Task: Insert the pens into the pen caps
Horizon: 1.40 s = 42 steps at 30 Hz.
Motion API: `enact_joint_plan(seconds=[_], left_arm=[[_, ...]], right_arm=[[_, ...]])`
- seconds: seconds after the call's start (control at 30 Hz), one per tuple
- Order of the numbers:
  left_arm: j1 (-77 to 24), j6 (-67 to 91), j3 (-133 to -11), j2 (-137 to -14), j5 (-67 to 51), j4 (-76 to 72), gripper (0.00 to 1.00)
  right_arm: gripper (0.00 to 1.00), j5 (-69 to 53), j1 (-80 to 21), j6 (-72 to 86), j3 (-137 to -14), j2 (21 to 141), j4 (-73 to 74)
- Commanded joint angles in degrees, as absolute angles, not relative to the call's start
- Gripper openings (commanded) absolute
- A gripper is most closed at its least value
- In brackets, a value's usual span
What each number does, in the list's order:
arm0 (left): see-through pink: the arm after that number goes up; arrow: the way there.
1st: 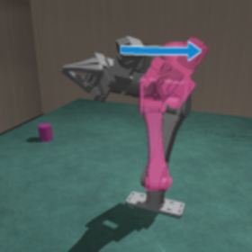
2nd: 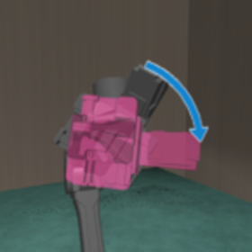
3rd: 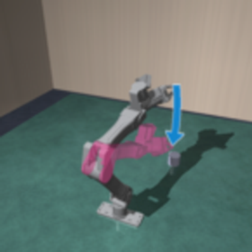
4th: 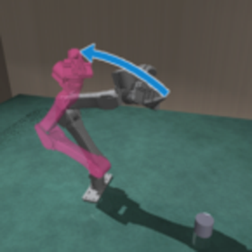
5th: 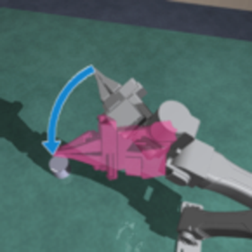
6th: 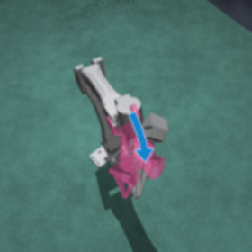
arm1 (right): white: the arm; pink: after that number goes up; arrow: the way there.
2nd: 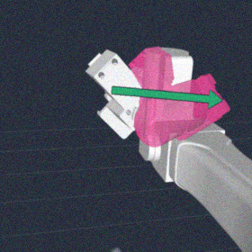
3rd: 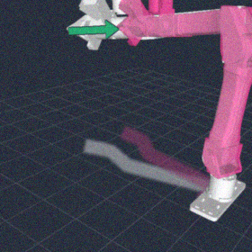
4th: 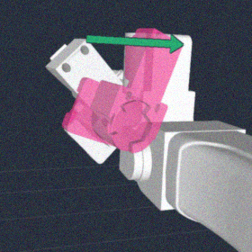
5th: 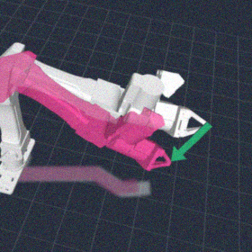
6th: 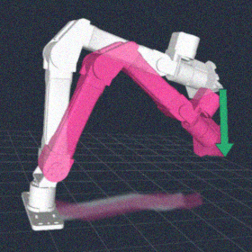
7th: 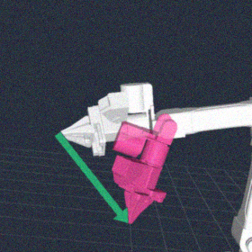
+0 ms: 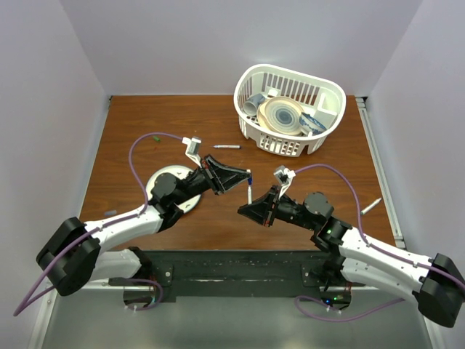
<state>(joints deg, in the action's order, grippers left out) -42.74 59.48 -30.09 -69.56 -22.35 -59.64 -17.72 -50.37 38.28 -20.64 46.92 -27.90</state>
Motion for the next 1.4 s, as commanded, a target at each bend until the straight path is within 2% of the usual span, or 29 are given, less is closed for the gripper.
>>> enact_joint_plan(seconds=[0.0,1.37], left_arm=[[-42.4,58.9,-31.4,-68.8,-21.6,-62.5,0.0],[-42.5,57.3,-29.5,-67.7,-23.6,-58.9,0.0]], right_arm=[[0.0,-18.1,-50.9,36.8,-23.0,46.5,-29.5],[0.0,-13.7,-51.3,36.0,-25.2,45.0,-25.1]])
